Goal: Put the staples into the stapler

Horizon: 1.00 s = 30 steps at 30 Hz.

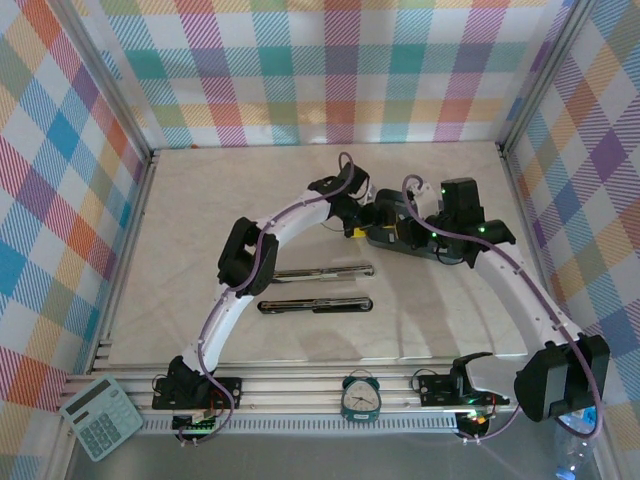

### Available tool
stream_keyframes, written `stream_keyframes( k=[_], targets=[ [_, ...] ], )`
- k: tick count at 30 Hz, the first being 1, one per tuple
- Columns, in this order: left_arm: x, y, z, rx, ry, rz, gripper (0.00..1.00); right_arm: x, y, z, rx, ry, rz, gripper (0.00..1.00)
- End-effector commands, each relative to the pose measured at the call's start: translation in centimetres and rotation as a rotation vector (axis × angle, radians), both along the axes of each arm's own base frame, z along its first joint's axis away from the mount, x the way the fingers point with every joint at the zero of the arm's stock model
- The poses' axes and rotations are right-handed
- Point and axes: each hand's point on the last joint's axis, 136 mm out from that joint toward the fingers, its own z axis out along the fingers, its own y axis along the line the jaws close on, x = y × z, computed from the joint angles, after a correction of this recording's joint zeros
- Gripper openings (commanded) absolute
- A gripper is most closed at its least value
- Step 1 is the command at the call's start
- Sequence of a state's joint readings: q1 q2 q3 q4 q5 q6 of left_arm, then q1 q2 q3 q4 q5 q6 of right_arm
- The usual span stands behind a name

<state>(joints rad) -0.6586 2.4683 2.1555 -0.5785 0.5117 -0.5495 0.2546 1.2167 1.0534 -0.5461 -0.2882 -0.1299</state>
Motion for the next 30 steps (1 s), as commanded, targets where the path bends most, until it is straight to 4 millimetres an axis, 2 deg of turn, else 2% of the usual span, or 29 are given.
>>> stream_keyframes(
  k=[1, 2, 6, 8, 12, 17, 21, 26, 30],
  targets=[
    [0.1, 3.3, 5.0, 0.031, -0.087, -0.032, 0.94, -0.2, 2.1, 0.8, 0.028, -0.05, 0.178, 0.17],
    [0.1, 4.5, 5.0, 0.056, -0.096, -0.031, 0.94, -0.2, 2.5, 0.9, 0.032, -0.062, 0.218, 0.17],
    [0.5, 10.1, 8.1, 0.115, -0.182, -0.002, 0.95, -0.4, 4.2, 0.6, 0.052, -0.098, 0.377, 0.16],
    [0.6, 13.1, 8.4, 0.16, -0.228, 0.019, 0.96, -0.4, 5.0, 0.2, 0.06, -0.109, 0.453, 0.15],
    [0.2, 19.0, 7.6, 0.248, -0.278, 0.061, 0.99, -0.1, 6.3, -1.2, 0.05, -0.117, 0.592, 0.14],
    [-0.9, 23.8, 6.3, 0.244, -0.279, 0.121, 1.0, 0.7, 7.5, -2.9, 0.037, -0.102, 0.711, 0.13],
    [-1.6, 25.4, 6.5, 0.224, -0.344, 0.155, 1.0, 0.3, 8.6, -4.5, 0.022, -0.086, 0.804, 0.13],
    [-2.9, 25.7, 6.4, 0.189, -0.428, 0.156, 1.0, -0.8, 10.0, -6.8, -0.013, -0.049, 0.91, 0.12],
    [-2.8, 25.4, 6.6, 0.173, -0.476, 0.138, 1.0, -1.4, 10.5, -8.1, -0.048, -0.013, 0.949, 0.12]
  ],
)
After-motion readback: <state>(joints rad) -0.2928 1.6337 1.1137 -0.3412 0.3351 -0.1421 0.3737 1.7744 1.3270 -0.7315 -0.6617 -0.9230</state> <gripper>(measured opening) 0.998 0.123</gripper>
